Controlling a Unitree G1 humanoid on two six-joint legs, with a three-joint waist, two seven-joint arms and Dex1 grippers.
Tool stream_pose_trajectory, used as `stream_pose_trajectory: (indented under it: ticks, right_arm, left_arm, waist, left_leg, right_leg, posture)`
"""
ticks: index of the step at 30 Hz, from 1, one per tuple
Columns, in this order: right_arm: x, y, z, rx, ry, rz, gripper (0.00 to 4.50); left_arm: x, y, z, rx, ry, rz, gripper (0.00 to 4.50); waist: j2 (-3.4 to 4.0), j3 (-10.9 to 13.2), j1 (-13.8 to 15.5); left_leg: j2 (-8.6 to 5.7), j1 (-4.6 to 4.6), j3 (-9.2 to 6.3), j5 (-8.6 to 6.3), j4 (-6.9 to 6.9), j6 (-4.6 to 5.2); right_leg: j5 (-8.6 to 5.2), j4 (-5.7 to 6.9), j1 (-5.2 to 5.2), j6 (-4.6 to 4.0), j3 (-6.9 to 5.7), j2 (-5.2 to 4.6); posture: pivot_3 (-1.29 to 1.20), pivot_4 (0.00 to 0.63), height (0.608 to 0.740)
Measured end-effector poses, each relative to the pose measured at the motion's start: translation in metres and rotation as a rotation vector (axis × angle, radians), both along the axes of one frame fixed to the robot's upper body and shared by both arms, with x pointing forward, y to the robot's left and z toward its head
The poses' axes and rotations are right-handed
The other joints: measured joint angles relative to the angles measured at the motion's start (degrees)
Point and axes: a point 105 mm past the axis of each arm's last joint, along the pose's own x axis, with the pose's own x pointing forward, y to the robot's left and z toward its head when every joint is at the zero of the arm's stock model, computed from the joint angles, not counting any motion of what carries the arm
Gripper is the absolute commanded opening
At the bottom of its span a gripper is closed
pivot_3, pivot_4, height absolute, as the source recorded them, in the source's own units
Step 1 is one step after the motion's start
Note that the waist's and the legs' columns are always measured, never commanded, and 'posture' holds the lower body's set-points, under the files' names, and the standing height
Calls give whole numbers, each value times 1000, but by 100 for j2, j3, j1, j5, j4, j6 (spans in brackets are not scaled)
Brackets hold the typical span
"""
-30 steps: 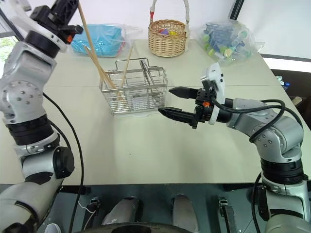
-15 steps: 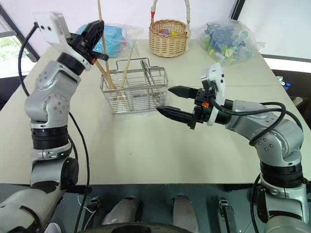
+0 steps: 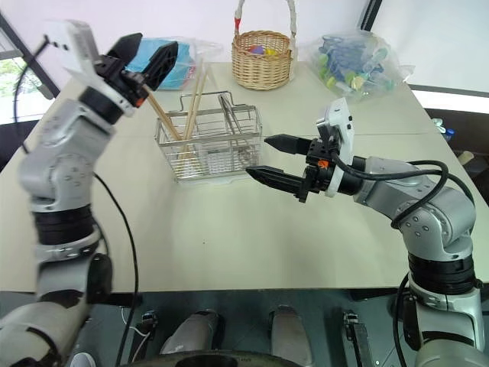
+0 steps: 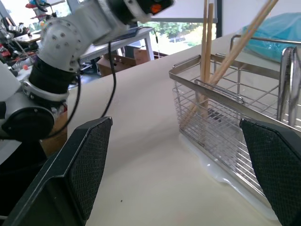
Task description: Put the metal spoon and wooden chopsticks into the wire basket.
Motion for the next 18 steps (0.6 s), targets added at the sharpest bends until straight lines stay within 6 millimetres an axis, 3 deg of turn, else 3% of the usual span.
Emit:
stream_pose_trajectory:
  ticks: [4,7,9,13,18]
  right_arm:
    - [3,-2,0,-19,-7,-2,4500]
    - [9,-9,-5,-80,-15,-27,4500]
    - [16,-17,-12,-129,-6,-61,4500]
    - [28,-27,-26,-176,33,-106,4500]
    - [37,-30,-28,-197,38,-114,4500]
  left_arm:
    - [-25,11,-12,225,57,-82,4445]
    - [-58,36,-44,453,224,-166,4445]
    - [-75,52,-53,518,305,-191,4445]
    - [-92,77,-51,543,348,-147,4445]
    - [-95,92,-45,535,330,-55,4445]
  waist:
    - [8,3,28]
    - [22,12,17]
    - [31,17,43]
    - [50,29,77]
    - [58,34,52]
  left_leg:
    - [-3,-1,-4,0,-6,0]
    - [-4,-2,-3,-2,-12,3]
    - [-4,-3,-4,-2,-12,3]
    - [-3,-1,-7,-5,-10,9]
    - [1,-3,-4,-7,-14,11]
  right_leg:
    - [0,-4,0,0,0,-2]
    - [-1,-7,-4,-2,0,-4]
    - [-1,-25,1,-2,-1,-4]
    - [-1,-74,27,-2,-3,-2]
    - [-1,-76,27,-2,-3,-7]
  posture:
    - [0,150,740]
    - [0,150,740]
    - [0,150,740]
    - [0,150,740]
    - [0,150,740]
